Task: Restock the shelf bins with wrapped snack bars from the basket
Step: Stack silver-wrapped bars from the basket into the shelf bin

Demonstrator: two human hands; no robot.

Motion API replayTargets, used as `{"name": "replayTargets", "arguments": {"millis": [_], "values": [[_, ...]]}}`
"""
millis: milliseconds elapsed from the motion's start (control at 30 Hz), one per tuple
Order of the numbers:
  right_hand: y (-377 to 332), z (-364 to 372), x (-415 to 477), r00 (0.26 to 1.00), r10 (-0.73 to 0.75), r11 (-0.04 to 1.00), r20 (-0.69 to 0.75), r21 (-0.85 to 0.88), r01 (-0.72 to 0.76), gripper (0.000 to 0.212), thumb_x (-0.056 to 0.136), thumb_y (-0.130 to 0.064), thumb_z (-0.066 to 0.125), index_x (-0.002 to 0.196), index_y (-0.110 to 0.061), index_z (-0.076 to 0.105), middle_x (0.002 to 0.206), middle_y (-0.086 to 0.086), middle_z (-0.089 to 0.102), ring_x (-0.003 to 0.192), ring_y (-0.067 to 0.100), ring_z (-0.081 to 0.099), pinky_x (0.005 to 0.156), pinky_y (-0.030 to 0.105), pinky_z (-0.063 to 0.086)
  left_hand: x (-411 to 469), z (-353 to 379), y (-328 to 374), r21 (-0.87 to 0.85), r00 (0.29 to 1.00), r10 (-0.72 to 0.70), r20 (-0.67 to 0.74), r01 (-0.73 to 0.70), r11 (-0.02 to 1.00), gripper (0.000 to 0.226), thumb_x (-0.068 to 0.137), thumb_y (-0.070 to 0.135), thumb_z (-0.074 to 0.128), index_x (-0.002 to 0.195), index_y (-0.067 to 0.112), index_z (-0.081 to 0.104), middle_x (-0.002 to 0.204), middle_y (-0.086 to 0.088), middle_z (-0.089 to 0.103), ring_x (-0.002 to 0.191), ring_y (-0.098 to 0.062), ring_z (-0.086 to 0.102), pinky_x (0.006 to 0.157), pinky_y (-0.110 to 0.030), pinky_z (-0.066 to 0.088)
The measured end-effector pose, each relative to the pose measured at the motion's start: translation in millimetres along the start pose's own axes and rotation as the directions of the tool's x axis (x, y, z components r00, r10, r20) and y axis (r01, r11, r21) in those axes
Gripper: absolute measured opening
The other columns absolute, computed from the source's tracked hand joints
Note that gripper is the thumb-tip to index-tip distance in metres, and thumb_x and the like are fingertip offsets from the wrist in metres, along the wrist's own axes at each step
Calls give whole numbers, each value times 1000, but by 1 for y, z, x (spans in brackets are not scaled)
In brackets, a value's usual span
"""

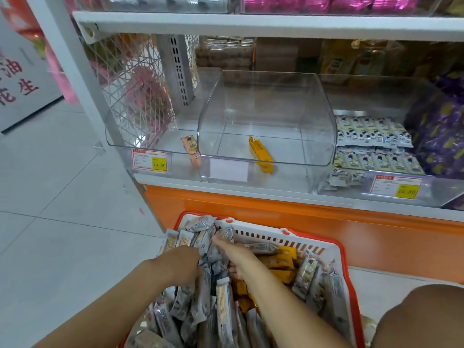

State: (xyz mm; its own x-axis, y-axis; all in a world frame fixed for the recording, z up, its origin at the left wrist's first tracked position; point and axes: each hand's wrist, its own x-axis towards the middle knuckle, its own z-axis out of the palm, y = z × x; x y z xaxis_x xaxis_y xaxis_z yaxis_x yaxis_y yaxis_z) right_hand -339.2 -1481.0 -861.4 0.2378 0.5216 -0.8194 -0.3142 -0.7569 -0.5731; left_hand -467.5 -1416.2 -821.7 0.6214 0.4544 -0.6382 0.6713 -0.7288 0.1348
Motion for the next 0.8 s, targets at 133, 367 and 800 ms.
{"name": "replayTargets", "arguments": {"millis": [133, 367, 800], "values": [[-4, 0, -7, 998, -53, 994, -24, -92, 51, 48, 94, -38, 55, 134, -12, 52, 134, 12, 54, 100, 23, 57, 95, 35, 45, 1, 2, -4, 24, 1000, 8, 18, -9, 1000, 18, 95, 11, 39, 79, 7, 46, 70, 1, 39, 78, -19, 47, 58, -25, 32], [4, 3, -12, 997, -63, 997, -40, -55, 60, 39, 95, -34, 55, 126, -10, 55, 129, 8, 56, 107, 21, 52, 87, 30, 42, 15, 4, -11, -7, 988, -69, 135, 71, 997, 34, 92, 7, 39, 62, 18, 29, 67, 2, 31, 56, -10, 26, 52, -23, 22], [7, 16, 5, 977, -95, 986, -193, 119, 119, 70, 76, -31, 74, 131, 1, 45, 89, 8, 56, 71, 16, 53, 65, 30, 49, 6, -4, -5, -16, 991, -118, 62, 119, 993, 42, 92, -5, 34, 59, 18, 25, 61, -2, 23, 52, -11, 18, 47, -23, 17]]}}
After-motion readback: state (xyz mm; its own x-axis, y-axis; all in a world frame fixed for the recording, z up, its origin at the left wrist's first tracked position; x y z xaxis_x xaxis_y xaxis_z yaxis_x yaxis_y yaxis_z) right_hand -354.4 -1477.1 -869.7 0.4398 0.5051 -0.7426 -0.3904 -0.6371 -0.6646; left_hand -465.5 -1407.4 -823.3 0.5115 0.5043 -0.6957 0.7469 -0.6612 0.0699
